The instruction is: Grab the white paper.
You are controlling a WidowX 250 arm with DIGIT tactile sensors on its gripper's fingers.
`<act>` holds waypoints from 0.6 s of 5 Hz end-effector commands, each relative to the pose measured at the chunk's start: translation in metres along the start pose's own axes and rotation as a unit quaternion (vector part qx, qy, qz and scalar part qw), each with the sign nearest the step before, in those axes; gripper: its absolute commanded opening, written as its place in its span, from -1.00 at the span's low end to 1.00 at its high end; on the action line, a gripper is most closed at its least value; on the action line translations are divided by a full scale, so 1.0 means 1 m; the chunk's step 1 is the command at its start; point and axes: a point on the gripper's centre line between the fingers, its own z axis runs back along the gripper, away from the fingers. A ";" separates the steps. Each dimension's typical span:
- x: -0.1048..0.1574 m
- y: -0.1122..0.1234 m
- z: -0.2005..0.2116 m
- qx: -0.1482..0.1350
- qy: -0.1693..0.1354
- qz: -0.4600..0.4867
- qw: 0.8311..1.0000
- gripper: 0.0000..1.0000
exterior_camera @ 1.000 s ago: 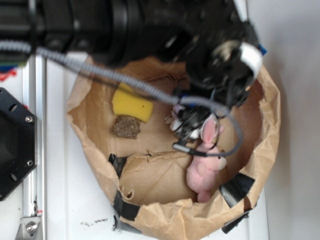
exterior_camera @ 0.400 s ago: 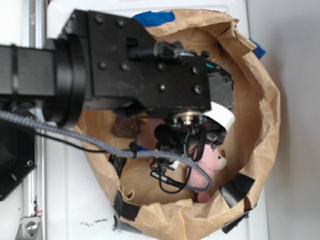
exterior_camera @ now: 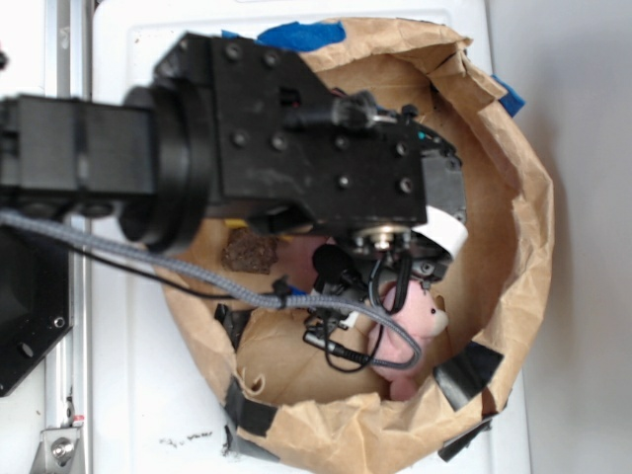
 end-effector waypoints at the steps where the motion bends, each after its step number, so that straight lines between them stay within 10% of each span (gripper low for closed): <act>1: 0.005 0.004 -0.007 0.023 -0.002 0.007 1.000 1.00; 2: 0.001 0.005 -0.020 0.026 -0.003 -0.010 1.000 1.00; 3: 0.000 0.005 -0.025 0.026 0.001 0.001 1.000 -1.00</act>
